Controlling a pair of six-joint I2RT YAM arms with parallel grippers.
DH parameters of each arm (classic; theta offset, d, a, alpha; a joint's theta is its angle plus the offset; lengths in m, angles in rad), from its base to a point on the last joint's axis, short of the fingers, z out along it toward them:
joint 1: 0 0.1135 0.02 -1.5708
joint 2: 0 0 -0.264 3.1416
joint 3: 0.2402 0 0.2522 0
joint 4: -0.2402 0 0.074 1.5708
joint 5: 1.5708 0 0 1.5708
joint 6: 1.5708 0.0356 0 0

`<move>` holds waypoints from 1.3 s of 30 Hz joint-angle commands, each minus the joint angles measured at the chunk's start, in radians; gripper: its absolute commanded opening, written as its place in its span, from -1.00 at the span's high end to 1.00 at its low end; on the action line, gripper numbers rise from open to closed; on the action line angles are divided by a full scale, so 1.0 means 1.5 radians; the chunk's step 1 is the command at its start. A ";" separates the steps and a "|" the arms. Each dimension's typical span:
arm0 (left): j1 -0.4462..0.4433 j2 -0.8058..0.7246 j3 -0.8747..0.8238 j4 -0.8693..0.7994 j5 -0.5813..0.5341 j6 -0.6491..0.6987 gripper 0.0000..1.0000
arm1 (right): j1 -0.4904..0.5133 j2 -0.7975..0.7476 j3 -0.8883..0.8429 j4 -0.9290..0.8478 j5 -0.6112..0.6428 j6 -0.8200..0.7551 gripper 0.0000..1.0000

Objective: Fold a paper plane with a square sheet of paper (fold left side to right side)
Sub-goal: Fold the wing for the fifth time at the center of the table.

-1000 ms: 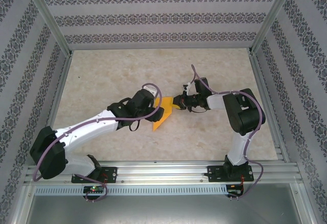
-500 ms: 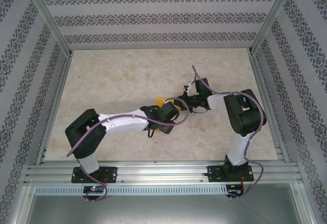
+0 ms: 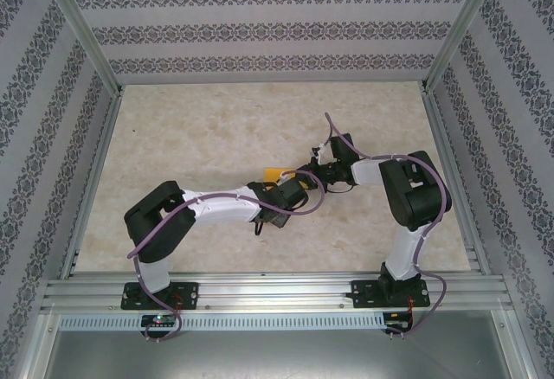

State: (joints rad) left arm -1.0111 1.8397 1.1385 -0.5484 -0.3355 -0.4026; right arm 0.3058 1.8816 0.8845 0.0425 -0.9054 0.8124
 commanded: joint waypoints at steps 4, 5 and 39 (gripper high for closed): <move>-0.009 0.014 0.008 -0.008 -0.025 -0.019 -0.15 | 0.003 -0.014 0.024 -0.038 0.013 -0.037 1.00; -0.009 0.013 0.008 -0.007 -0.026 -0.020 -0.12 | 0.003 -0.014 0.025 -0.041 0.014 -0.041 1.00; 0.051 -0.053 -0.068 0.119 0.094 -0.080 0.74 | -0.047 -0.124 0.003 -0.125 0.084 -0.126 0.47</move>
State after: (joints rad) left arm -0.9672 1.8156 1.0641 -0.4568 -0.2596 -0.4847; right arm 0.2451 1.7287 0.9176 -0.1272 -0.8032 0.6651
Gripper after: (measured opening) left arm 0.138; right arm 0.261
